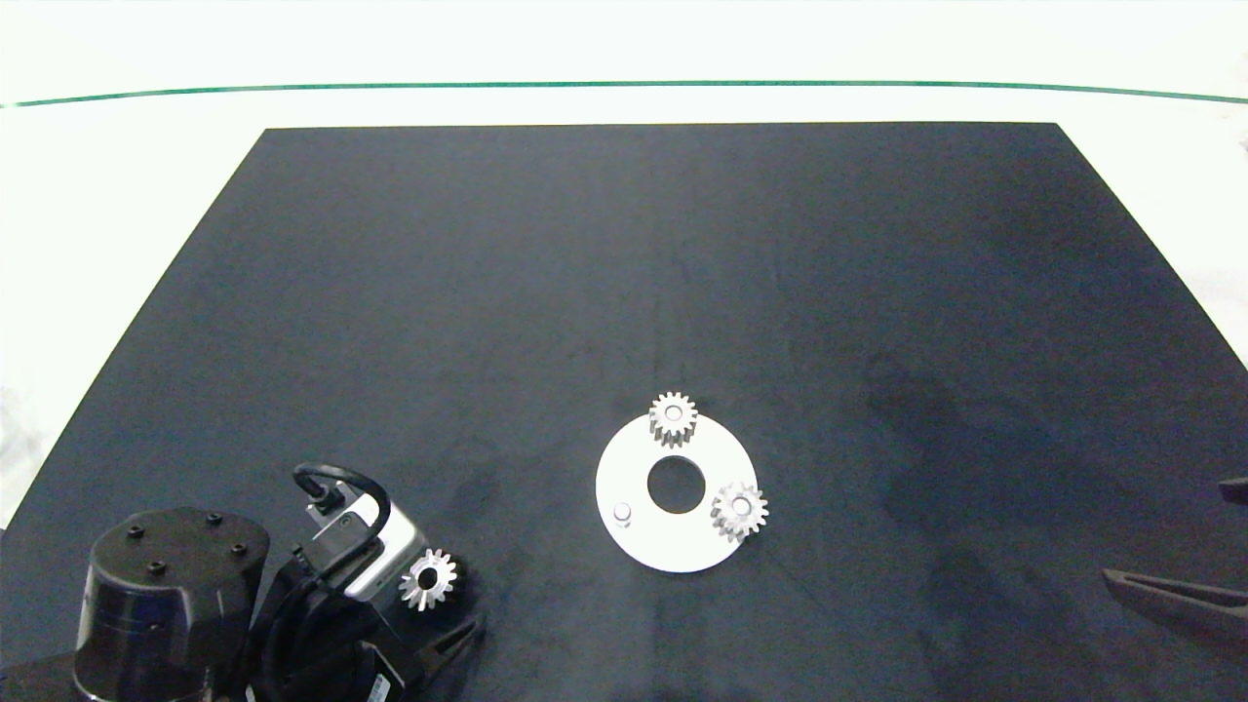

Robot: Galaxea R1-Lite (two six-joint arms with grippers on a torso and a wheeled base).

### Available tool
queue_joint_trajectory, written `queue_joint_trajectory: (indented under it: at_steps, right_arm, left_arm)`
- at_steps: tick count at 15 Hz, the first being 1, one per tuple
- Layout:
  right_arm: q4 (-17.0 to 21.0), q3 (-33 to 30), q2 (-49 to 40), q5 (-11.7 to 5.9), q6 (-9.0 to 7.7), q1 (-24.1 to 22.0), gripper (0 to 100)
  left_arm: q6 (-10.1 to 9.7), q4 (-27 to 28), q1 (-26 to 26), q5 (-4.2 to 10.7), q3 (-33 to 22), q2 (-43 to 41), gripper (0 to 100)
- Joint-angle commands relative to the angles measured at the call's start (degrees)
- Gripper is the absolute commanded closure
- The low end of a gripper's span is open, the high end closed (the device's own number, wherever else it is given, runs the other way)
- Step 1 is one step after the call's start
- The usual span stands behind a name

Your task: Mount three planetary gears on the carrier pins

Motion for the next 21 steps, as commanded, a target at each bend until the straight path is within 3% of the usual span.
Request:
queue_joint_trajectory:
  at_steps: [1, 21]
  right_arm:
    - [0.2, 0.0, 0.1, -0.15, 0.04, 0.0, 0]
    - [0.2, -0.1, 0.1, -0.15, 0.04, 0.0, 0]
  left_arm:
    - [-0.13, -0.2, -0.2, 0.04, -0.2, 0.0, 36]
    - [-0.39, -1.8, -2.0, 0.40, 1.3, 1.3, 75]
